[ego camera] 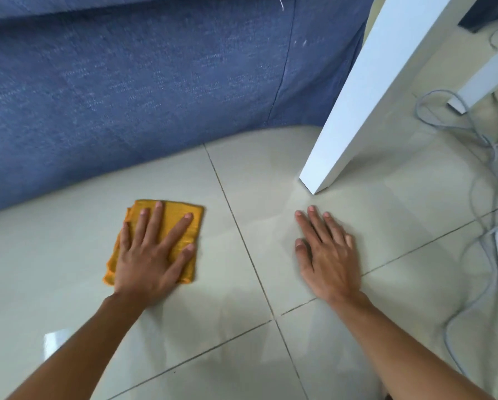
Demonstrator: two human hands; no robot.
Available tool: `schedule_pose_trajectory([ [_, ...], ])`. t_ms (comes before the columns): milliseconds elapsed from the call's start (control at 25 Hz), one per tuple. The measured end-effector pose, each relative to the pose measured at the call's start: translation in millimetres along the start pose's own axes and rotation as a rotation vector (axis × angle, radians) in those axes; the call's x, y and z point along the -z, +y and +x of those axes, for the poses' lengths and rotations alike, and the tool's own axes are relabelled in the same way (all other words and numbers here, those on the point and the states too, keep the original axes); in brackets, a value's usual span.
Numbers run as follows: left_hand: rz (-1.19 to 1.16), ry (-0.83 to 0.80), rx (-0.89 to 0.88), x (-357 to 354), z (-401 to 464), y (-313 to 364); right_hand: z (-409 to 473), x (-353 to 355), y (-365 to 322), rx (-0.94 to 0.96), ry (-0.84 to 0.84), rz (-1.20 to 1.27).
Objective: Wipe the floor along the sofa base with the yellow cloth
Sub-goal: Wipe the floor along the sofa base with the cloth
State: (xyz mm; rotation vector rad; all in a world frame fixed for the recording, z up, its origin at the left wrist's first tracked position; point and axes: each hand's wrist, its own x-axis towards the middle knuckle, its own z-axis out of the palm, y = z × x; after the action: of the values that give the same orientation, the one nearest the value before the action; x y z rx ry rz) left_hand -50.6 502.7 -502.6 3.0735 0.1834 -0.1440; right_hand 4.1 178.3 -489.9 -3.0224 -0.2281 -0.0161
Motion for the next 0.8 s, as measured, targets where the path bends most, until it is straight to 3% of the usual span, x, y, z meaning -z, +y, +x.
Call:
schedule_pose_trajectory([
  [160,-0.028,-0.009,0.23,8,57,-7,0,-6,6,0.001,0.043,0.007],
  [280,-0.031,-0.013,0.257,14,129,29,0,-12,8,0.015,0.098,0.033],
  [520,-0.006,-0.01,0.043,12,214,128,0,-17,11,0.038,0.13,0.037],
  [680,-0.001,-0.028,-0.178,7,204,159,-1,-13,10,0.026,0.167,0.101],
  [800,-0.018,-0.042,-0.242,6,176,164,0,-8,12,-0.145,0.283,0.225],
])
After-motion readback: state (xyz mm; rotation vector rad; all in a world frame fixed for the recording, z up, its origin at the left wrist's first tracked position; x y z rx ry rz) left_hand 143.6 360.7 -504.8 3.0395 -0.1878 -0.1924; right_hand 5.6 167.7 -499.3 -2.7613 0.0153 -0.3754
